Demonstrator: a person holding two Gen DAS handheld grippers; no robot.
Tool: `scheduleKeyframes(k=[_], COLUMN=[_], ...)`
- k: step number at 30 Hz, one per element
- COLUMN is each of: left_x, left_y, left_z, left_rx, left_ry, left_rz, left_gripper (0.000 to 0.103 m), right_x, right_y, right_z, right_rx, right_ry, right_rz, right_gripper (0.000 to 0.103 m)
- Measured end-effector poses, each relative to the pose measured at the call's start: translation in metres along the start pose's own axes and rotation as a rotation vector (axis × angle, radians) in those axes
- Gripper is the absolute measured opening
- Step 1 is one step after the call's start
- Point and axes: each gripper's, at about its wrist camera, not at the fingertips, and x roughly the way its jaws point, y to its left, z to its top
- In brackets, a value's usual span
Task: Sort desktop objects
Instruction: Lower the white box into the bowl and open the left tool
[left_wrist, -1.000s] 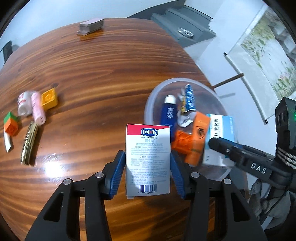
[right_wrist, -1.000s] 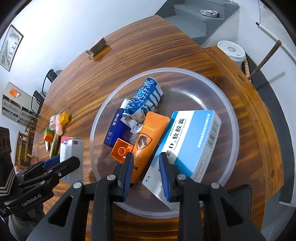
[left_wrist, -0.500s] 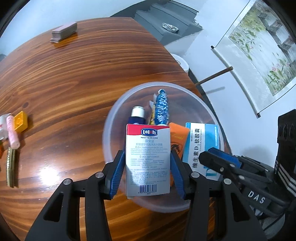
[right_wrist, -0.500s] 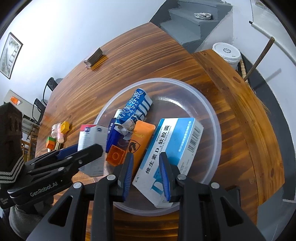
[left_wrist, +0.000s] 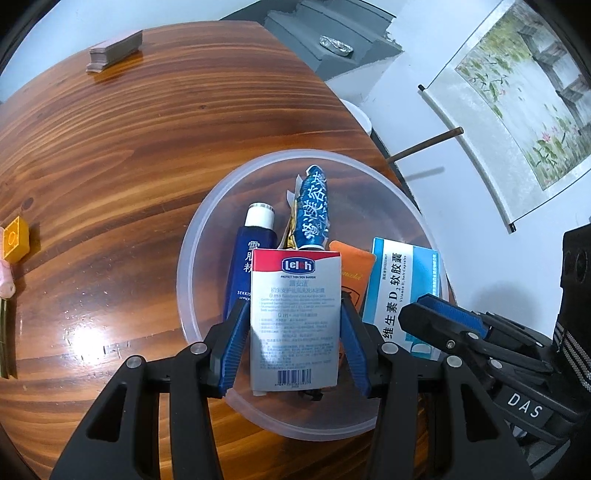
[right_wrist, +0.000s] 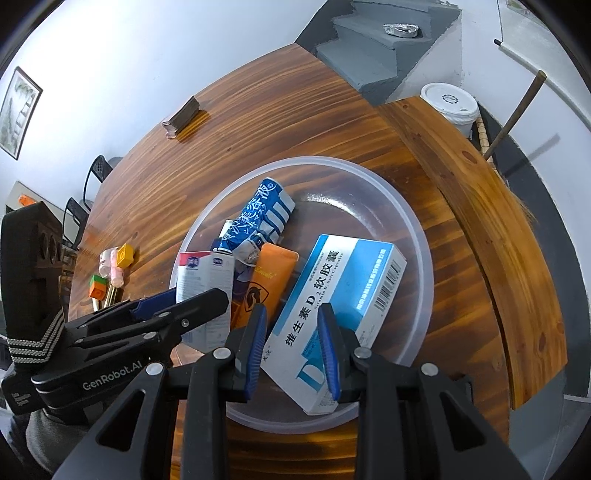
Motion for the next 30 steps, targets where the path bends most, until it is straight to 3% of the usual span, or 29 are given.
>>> scheduleKeyframes(k=[8,10,12,19,30], left_x=[-0.004,-0.008,-0.012,-0.027,-0.046], left_y=[0.011,0.011,0.011,0.015,0.041], left_z=[0.000,-0.001,-0.002,-0.003,-0.013], left_rx=[-0.067,-0.076,-0.087,-0.106,-0.179], left_ry=[0.001,-0.009,-0.024,-0.062,-0.114], left_rz=[-0.042,-0.060,-0.080,-0.105,-0.070], left_gripper=[0.052,0.058,0.075,0.075,0.075], right_x=[-0.003,-0.003,-0.004,-0.007,-0.009], right_y=[0.002,0.003,0.004,0.009,0.025], right_z=[0.001,0.001,0.001,0.001,0.000], right_rx=[-0.001,-0.003,-0.006,-0.017,-0.056], right_ry=[-0.007,-0.009,-0.011,-0.016,-0.019], right_rz=[-0.008,-0.010,-0.011,-0.021,-0.011], right_gripper=[0.032,0.032,0.032,0.032,0.032])
